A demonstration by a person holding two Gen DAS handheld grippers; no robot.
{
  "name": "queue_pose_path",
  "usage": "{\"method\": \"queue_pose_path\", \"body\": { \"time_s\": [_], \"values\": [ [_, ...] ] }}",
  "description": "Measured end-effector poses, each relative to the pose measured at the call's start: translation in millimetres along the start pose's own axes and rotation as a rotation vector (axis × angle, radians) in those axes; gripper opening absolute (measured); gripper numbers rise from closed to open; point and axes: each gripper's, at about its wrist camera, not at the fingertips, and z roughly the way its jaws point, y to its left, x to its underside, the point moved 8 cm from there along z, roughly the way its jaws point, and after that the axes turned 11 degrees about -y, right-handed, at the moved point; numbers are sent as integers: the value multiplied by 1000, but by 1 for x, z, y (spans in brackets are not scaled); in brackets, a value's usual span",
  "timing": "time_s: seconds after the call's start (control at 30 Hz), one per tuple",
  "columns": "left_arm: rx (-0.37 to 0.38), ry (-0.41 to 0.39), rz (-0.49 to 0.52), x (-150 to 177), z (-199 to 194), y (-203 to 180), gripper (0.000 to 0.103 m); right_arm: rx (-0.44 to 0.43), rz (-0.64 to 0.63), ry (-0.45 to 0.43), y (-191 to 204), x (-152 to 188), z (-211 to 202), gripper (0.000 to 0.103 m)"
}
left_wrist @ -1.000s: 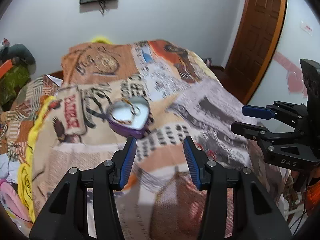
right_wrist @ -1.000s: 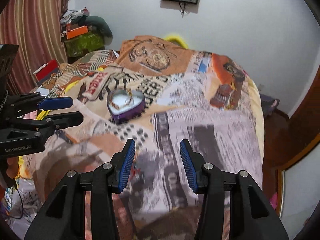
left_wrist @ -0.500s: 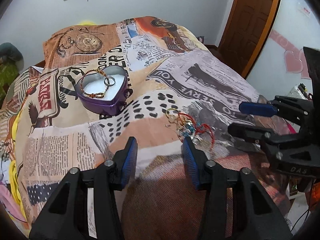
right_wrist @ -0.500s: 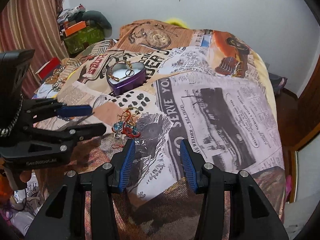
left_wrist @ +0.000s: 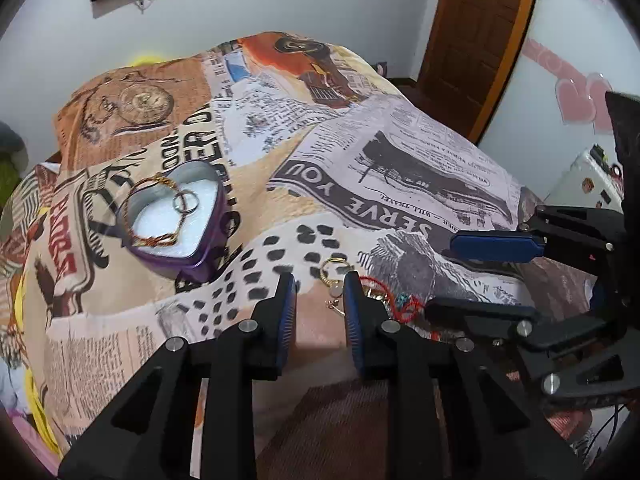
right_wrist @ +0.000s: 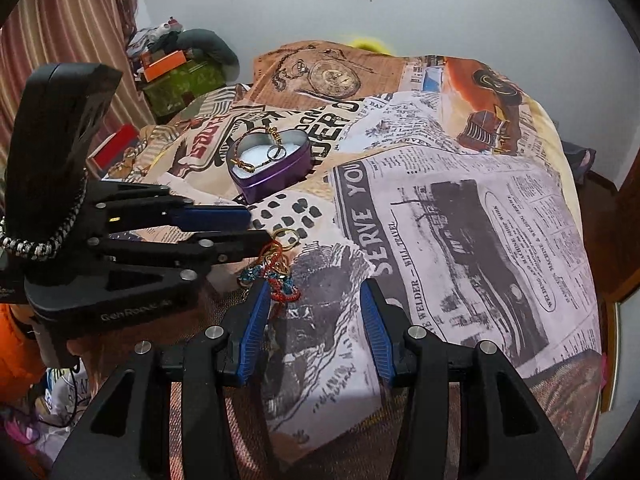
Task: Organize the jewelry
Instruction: 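Grasp a gold ring with the left gripper while the right gripper grasps a blue-bead earring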
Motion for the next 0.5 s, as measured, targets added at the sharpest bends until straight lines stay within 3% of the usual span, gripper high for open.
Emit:
{"method": "queue_pose_path", "body": {
  "time_s": [0.13, 0.2, 0.5],
  "values": [
    [8, 13, 4, 0, 10, -2, 23, -7, 10, 2, -2, 0, 3, 43],
    [26, 14, -10, -2, 12, -2, 15, -15, 17, 3, -3, 1, 3, 42],
    [28, -19, -73, -4, 5, 6, 14, -53, 30, 10, 1, 3, 4, 28]
  ]
}}
